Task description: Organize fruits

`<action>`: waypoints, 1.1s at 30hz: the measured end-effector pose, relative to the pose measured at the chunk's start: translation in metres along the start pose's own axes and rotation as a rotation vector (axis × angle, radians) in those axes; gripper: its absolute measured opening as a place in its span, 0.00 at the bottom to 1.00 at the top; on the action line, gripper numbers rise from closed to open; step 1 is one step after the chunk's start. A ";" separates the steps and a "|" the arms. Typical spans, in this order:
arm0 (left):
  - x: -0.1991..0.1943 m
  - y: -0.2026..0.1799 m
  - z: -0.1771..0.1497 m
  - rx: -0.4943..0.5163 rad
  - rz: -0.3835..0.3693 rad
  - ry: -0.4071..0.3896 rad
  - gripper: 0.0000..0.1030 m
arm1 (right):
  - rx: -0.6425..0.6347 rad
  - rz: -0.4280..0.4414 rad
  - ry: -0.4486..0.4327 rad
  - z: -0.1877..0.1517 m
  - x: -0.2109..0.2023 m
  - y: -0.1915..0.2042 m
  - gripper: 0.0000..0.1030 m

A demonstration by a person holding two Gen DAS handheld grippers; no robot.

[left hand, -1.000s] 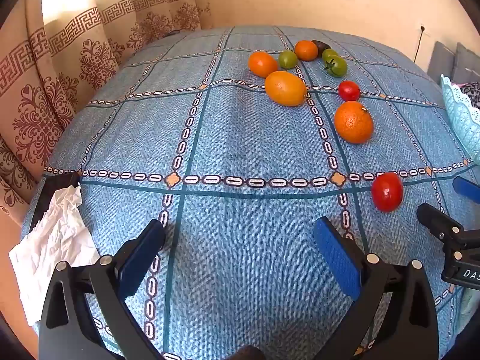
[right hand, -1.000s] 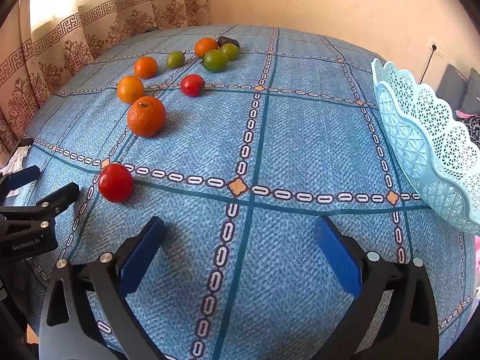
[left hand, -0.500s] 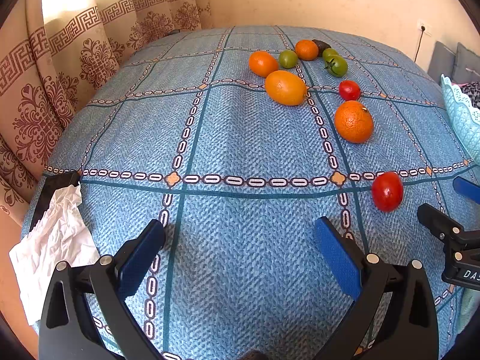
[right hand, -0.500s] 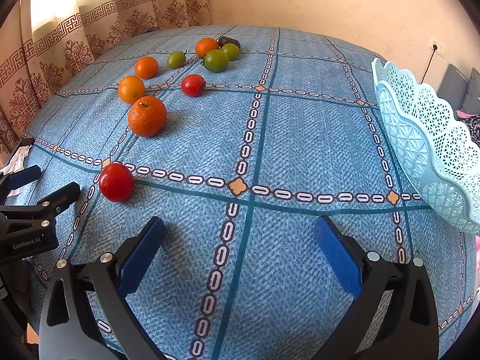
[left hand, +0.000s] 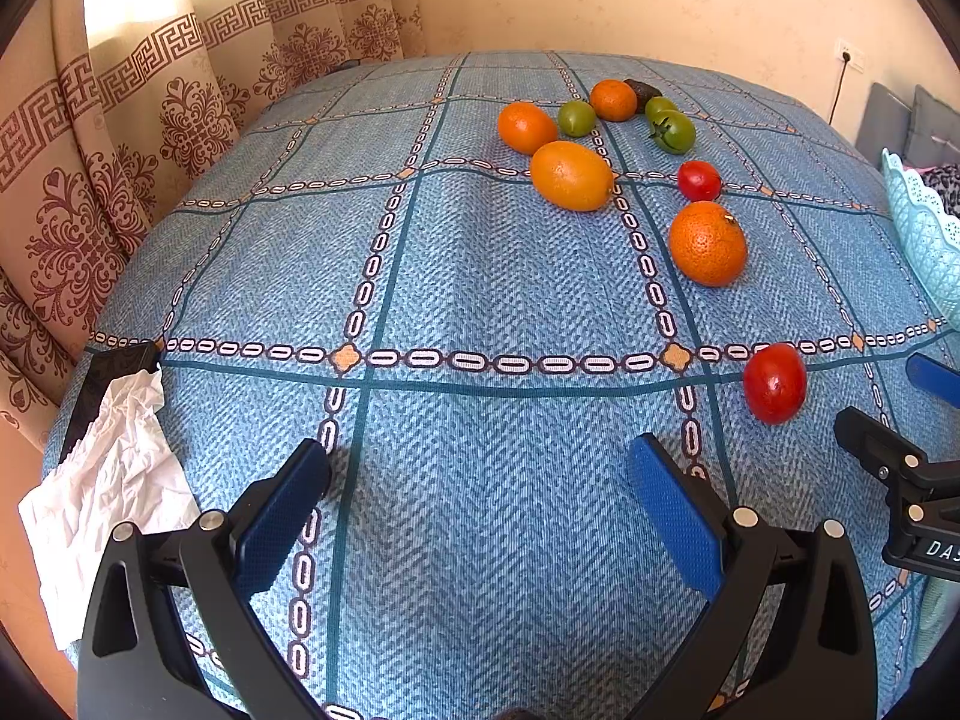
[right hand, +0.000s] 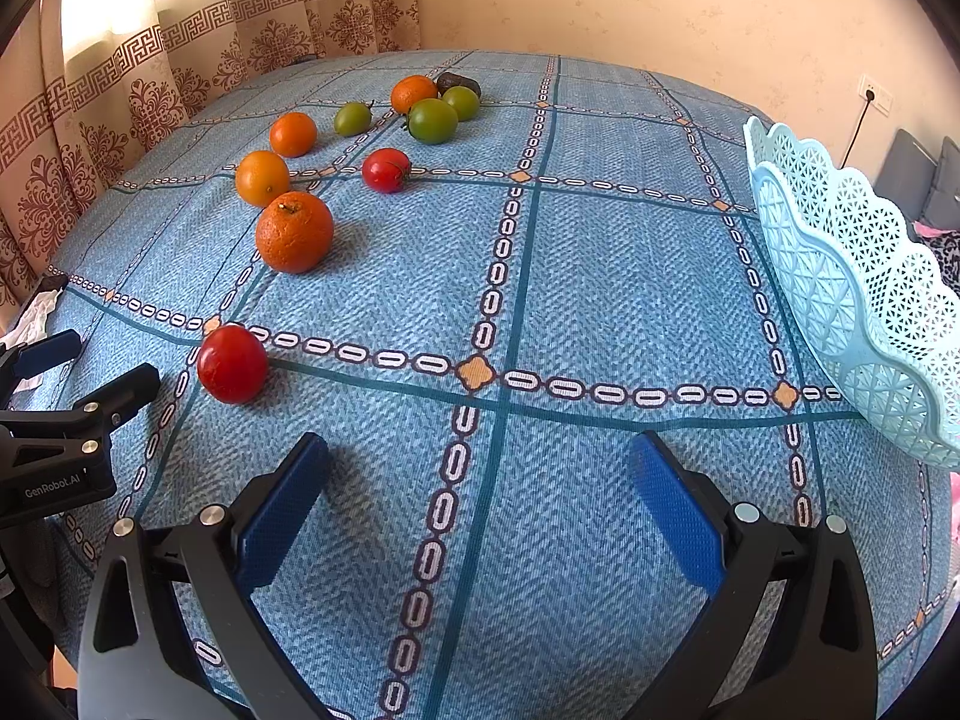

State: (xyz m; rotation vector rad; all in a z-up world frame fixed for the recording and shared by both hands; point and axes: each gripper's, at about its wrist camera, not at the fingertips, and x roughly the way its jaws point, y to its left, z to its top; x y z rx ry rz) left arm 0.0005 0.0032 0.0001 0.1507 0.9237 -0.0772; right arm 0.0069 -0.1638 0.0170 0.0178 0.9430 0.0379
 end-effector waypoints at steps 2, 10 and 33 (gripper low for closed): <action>0.000 0.001 0.000 0.001 0.003 0.000 0.95 | 0.000 0.000 0.000 0.000 0.000 0.000 0.98; -0.005 -0.004 0.001 0.024 0.025 -0.019 0.95 | 0.002 0.004 -0.001 0.001 0.000 -0.001 0.98; -0.005 0.002 0.005 0.014 -0.018 0.005 0.95 | 0.032 0.124 -0.062 -0.001 -0.019 -0.001 0.98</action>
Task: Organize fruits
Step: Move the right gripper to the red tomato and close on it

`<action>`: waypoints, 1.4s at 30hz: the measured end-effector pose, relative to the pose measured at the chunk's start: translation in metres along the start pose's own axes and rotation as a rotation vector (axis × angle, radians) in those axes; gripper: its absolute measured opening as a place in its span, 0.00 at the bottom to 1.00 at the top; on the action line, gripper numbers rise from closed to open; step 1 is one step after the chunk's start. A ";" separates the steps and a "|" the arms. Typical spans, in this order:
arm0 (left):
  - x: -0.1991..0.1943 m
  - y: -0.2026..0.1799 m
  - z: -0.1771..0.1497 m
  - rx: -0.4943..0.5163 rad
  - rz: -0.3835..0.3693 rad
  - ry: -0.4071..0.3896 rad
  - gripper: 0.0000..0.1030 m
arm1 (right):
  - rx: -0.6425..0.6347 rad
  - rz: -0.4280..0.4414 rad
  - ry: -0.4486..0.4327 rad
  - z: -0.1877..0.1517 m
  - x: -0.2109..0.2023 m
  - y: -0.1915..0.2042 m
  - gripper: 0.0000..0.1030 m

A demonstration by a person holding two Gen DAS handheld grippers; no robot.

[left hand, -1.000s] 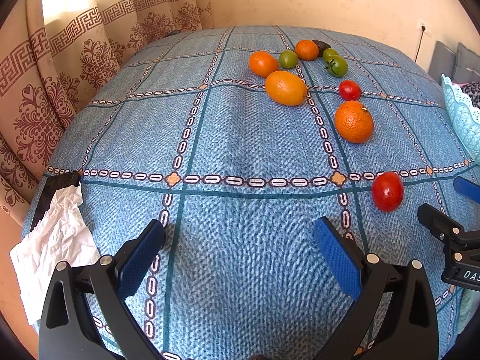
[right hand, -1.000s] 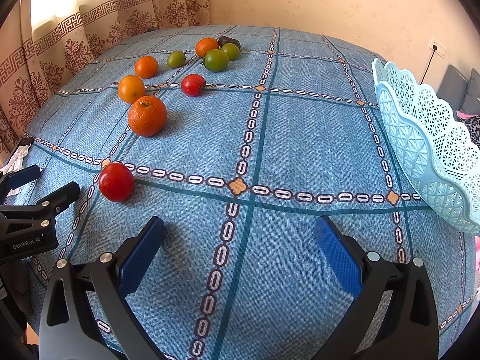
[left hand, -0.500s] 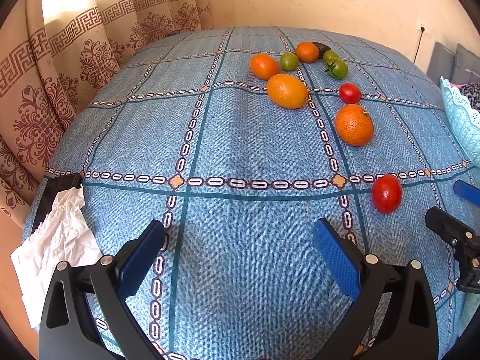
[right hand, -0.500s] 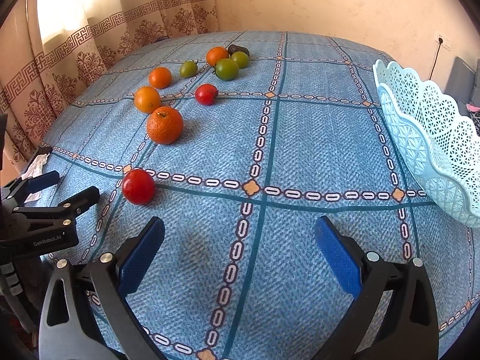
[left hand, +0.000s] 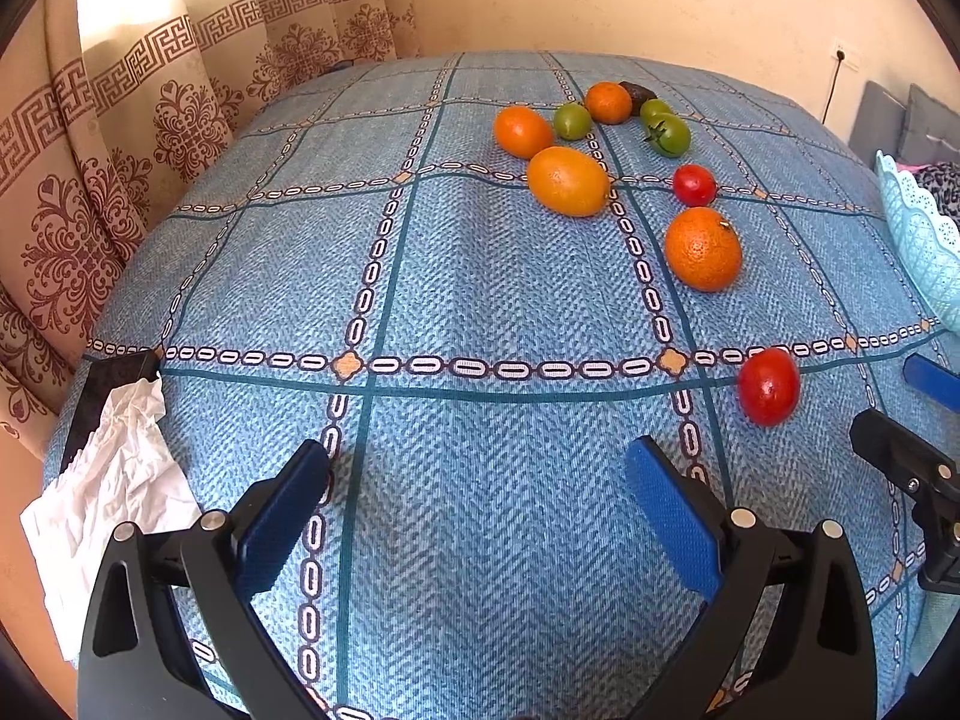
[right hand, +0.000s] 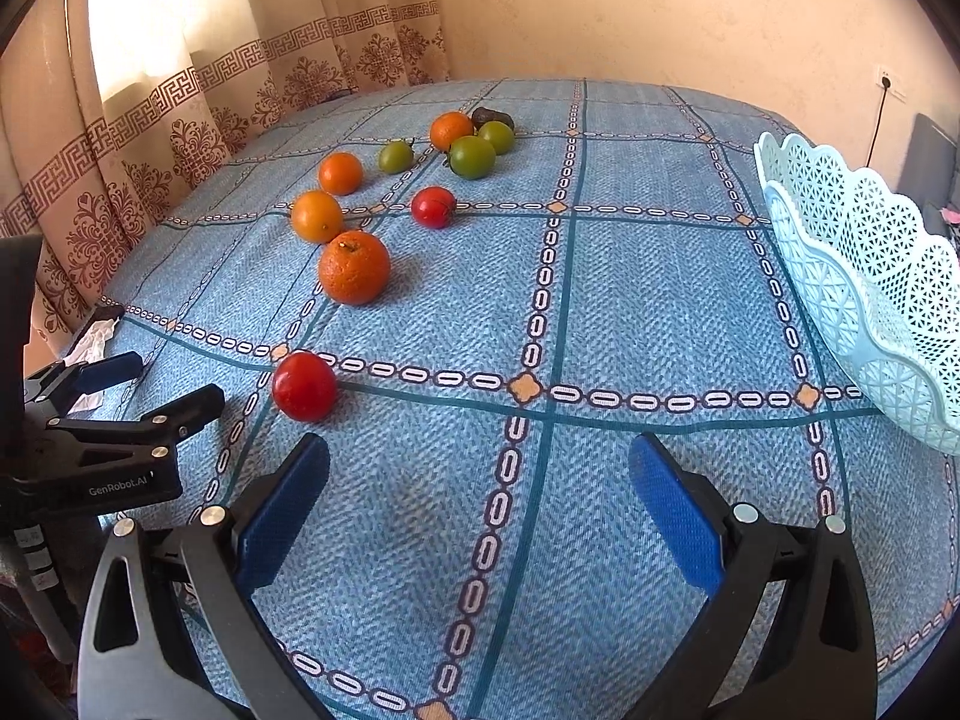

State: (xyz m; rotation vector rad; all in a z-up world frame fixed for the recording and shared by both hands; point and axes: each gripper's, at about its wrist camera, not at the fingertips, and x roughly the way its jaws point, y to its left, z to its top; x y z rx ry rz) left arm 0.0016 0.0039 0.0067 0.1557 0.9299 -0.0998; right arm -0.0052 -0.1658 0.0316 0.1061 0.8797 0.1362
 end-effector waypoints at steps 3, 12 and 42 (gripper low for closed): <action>-0.001 -0.001 0.000 0.001 0.001 -0.005 0.95 | -0.009 0.001 -0.009 0.000 -0.001 0.001 0.98; -0.004 -0.002 -0.002 0.010 0.006 -0.016 0.95 | -0.023 -0.010 -0.016 0.000 -0.001 0.004 0.98; -0.036 0.034 0.036 -0.051 0.057 -0.210 0.95 | -0.127 0.112 0.031 0.020 0.034 0.064 0.41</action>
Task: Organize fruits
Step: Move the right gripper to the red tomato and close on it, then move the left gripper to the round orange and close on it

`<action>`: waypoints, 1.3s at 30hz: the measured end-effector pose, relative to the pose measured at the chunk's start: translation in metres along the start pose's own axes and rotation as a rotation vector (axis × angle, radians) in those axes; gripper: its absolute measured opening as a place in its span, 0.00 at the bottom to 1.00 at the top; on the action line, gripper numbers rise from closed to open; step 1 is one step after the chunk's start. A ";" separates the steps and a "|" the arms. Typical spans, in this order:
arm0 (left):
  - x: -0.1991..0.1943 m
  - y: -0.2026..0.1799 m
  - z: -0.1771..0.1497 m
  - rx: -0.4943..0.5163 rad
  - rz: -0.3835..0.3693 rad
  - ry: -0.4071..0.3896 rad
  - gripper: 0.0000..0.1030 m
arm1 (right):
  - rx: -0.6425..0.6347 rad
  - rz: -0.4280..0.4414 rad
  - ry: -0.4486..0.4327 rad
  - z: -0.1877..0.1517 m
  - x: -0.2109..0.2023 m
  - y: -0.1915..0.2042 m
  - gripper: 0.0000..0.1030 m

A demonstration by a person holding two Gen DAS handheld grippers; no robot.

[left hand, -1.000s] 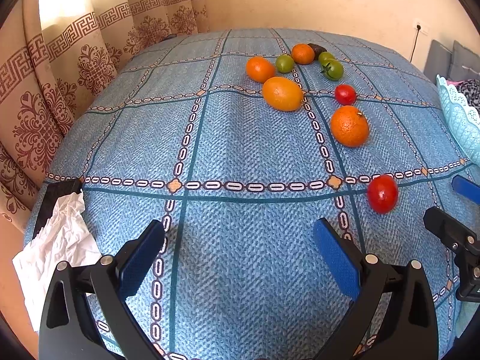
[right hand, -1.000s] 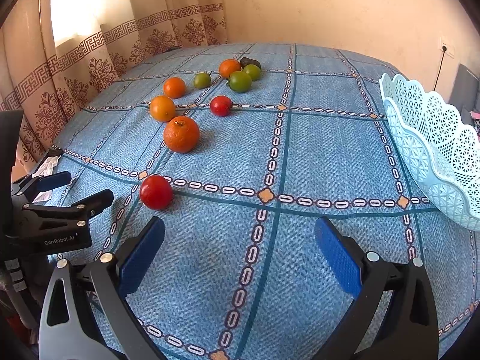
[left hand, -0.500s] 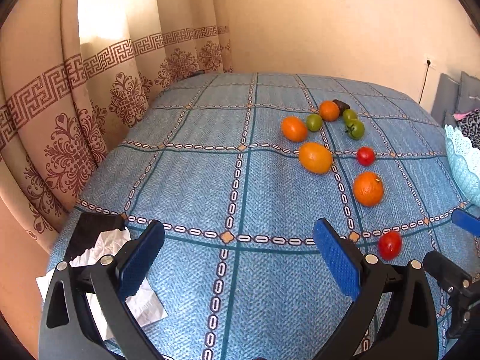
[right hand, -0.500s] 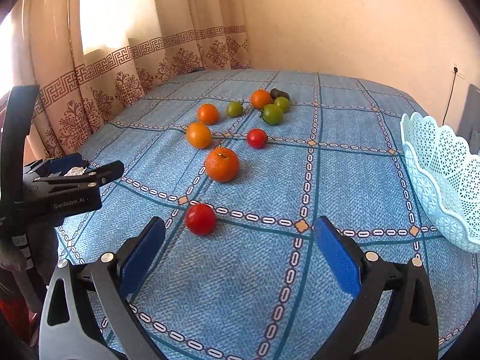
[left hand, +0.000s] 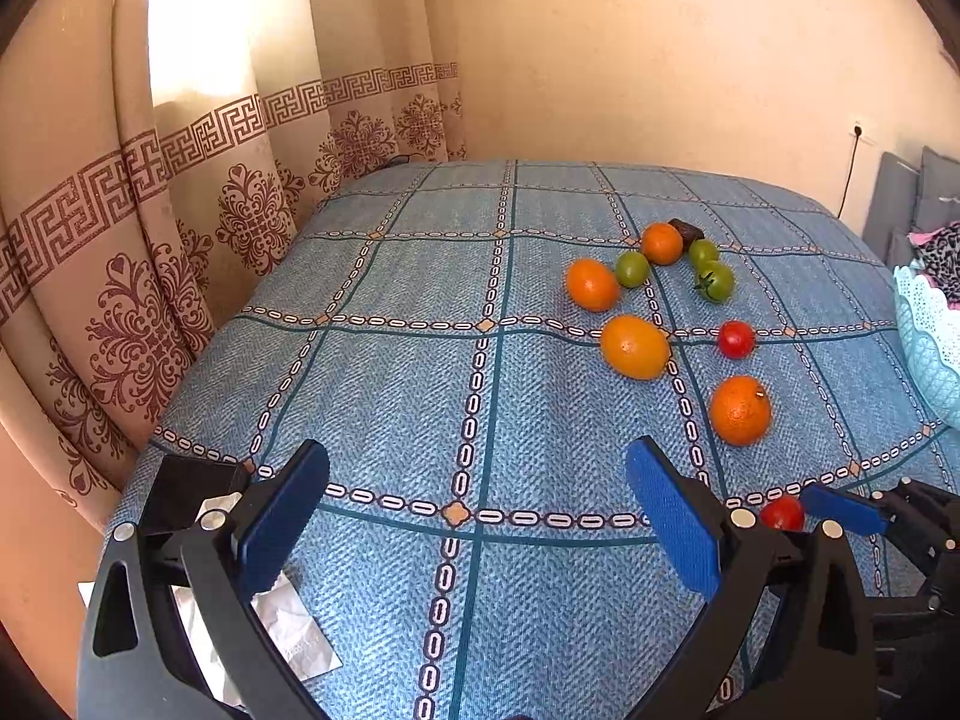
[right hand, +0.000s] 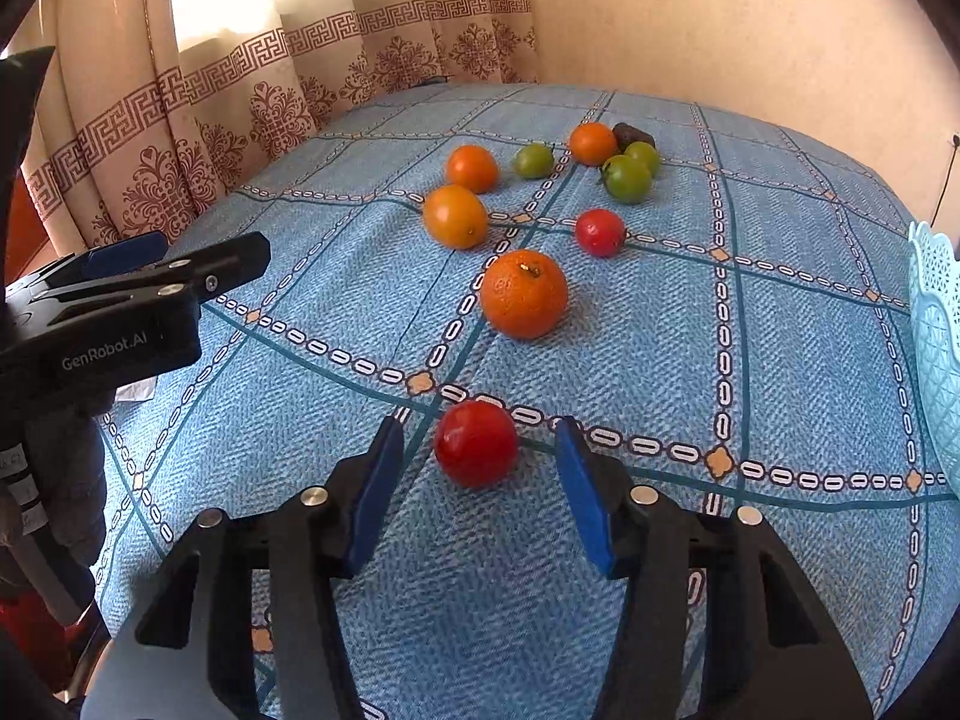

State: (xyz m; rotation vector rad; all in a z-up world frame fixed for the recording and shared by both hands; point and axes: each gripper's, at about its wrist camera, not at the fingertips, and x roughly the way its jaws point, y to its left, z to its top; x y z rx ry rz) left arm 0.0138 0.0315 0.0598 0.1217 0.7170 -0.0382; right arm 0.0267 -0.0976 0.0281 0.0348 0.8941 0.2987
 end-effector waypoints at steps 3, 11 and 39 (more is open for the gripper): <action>0.004 -0.004 0.001 0.006 -0.006 0.005 0.95 | 0.002 0.004 0.000 0.000 0.000 -0.001 0.29; 0.009 -0.024 0.005 0.047 -0.039 0.014 0.95 | 0.028 -0.009 -0.031 -0.003 -0.013 -0.012 0.27; 0.071 -0.122 0.012 0.177 -0.229 0.155 0.65 | 0.161 -0.131 -0.089 -0.021 -0.054 -0.085 0.27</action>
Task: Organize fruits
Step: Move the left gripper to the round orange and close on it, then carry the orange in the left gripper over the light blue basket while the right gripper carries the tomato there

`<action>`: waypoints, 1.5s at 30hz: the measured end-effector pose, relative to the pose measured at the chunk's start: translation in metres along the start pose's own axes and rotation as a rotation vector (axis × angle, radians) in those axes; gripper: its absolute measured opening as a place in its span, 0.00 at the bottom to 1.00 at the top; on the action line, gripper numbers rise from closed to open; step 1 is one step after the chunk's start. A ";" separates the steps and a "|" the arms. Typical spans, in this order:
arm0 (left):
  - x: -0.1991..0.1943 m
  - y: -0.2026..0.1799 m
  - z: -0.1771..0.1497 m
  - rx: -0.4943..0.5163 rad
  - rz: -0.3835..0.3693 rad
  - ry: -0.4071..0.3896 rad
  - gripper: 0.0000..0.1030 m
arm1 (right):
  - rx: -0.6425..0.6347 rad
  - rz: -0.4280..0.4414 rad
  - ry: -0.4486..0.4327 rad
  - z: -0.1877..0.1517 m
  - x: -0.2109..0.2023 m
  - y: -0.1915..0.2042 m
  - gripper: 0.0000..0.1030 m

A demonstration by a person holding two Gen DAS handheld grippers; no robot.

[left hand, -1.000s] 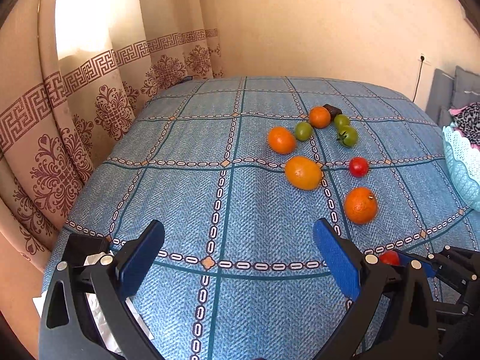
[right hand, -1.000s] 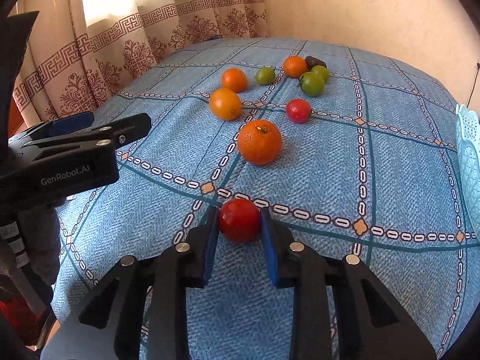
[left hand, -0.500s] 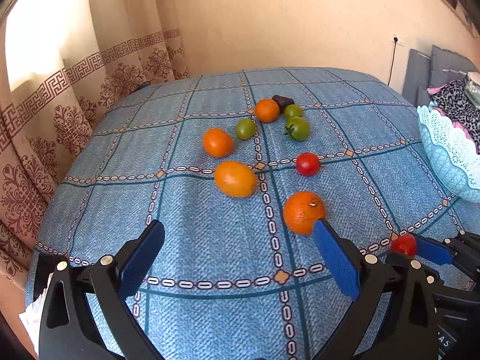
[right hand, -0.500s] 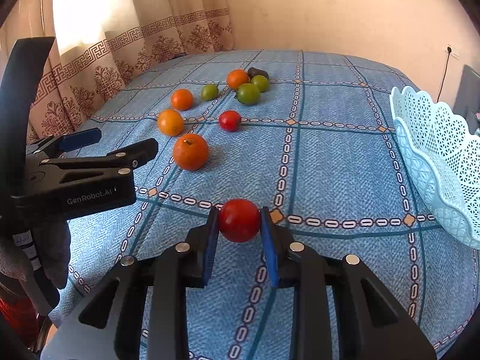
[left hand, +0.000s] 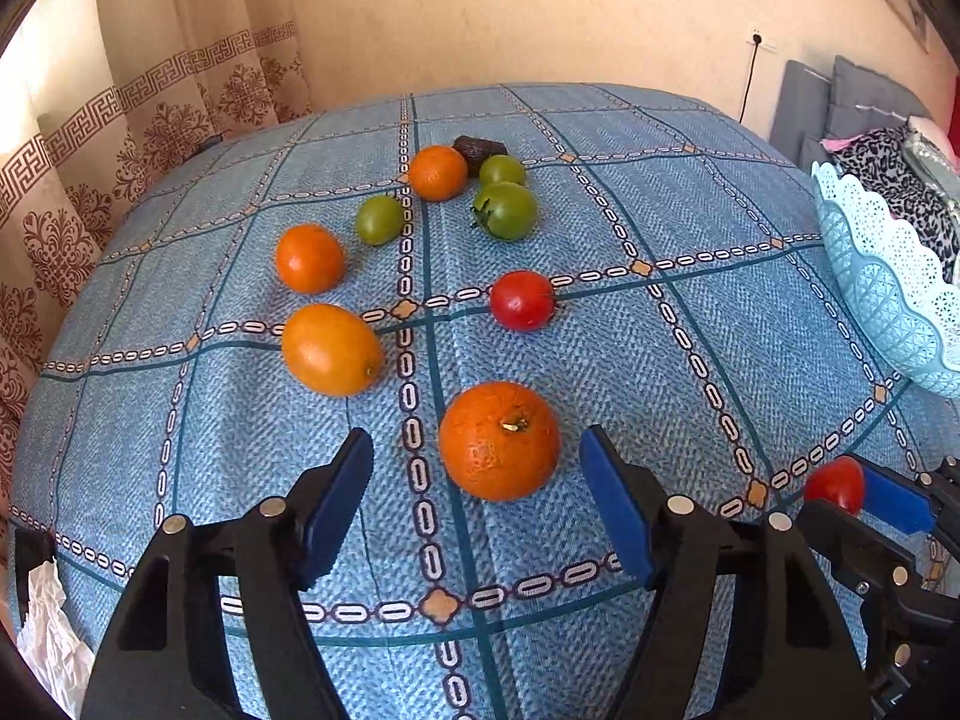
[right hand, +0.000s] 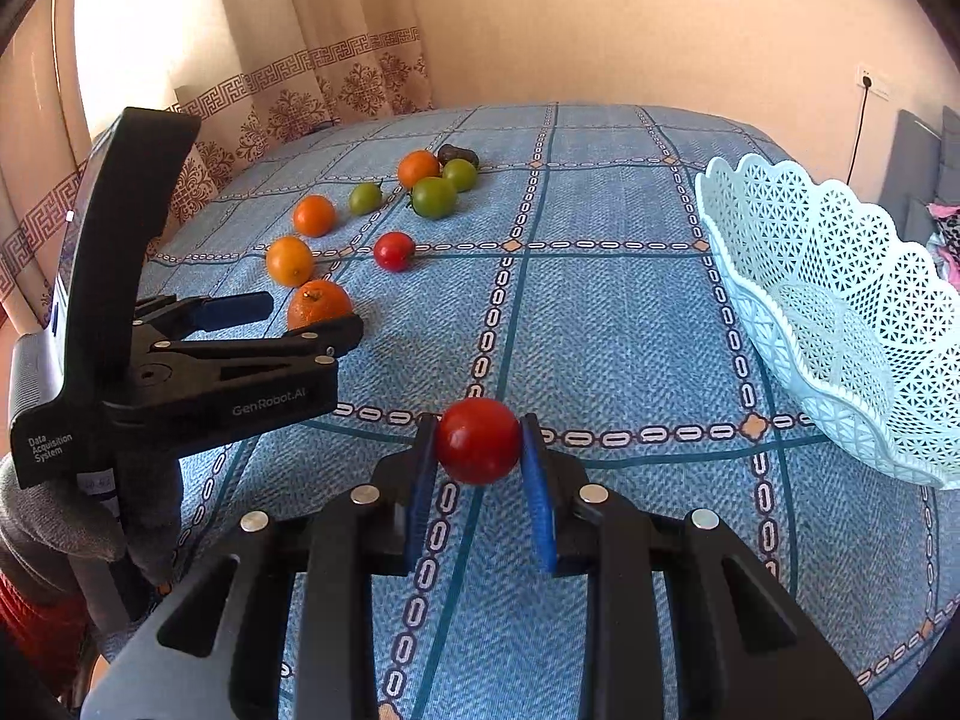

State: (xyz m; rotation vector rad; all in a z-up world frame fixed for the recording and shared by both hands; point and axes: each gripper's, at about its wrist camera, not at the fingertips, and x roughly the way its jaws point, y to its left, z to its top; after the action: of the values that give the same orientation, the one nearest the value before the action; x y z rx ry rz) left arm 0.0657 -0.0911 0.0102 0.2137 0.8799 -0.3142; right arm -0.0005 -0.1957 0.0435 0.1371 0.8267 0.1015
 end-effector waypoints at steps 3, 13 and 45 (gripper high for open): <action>0.007 0.001 0.001 -0.013 -0.025 0.018 0.56 | 0.004 0.000 -0.003 0.001 -0.001 -0.001 0.27; 0.004 0.002 0.002 -0.023 -0.042 0.008 0.37 | 0.010 0.001 -0.008 0.000 -0.003 -0.001 0.27; -0.053 -0.040 0.013 0.039 -0.020 -0.142 0.37 | 0.055 -0.043 -0.146 0.015 -0.056 -0.019 0.27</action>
State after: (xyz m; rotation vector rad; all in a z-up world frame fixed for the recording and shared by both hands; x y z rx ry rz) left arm 0.0290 -0.1230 0.0580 0.2162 0.7362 -0.3615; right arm -0.0260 -0.2236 0.0911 0.1760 0.6870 0.0276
